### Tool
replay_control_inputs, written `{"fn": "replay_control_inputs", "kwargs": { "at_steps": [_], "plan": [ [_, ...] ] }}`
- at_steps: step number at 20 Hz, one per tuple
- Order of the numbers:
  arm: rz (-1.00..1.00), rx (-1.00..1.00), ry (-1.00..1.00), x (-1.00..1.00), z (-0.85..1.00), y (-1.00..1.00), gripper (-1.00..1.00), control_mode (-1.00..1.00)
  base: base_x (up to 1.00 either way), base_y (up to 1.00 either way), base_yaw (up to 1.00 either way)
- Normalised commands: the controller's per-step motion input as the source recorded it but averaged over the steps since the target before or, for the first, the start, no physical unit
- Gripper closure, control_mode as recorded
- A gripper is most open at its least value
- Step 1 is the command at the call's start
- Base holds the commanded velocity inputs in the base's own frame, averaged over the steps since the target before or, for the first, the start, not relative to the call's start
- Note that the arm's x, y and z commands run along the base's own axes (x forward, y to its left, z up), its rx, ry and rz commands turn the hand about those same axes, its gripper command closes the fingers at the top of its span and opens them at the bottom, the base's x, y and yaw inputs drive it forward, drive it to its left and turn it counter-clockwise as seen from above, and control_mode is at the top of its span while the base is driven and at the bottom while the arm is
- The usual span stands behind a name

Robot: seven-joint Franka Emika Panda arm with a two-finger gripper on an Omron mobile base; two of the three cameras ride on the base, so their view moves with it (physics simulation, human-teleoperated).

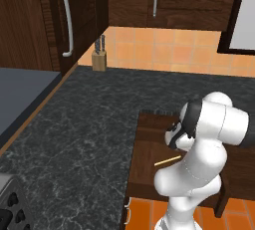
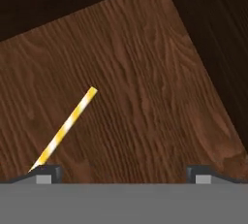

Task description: Take a straw from the drawer in front and place it inside the glass cup on the dining counter.

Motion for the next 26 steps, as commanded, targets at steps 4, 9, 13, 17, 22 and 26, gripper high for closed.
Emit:
{"fn": "replay_control_inputs", "kwargs": {
  "at_steps": [4,9,13,17,22,26],
  "plan": [
    [-0.12,0.00,0.00,0.40,-0.33,0.00,-1.00,-1.00,0.00,0.00,0.00],
    [-0.09,0.02,0.00,0.18,-0.41,0.00,-1.00,-1.00,0.00,0.00,0.00],
    [-0.06,0.02,0.00,0.06,-0.31,0.00,-1.00,-1.00,0.00,0.00,0.00],
    [-0.04,0.01,0.00,0.24,-0.18,0.00,-1.00,-1.00,0.00,0.00,0.00],
    [-0.04,0.00,0.00,0.37,-0.12,0.00,-1.00,-1.00,0.00,0.00,0.00],
    [-0.04,0.00,0.00,0.27,-0.17,0.00,-1.00,-1.00,0.00,0.00,0.00]
  ]
}}
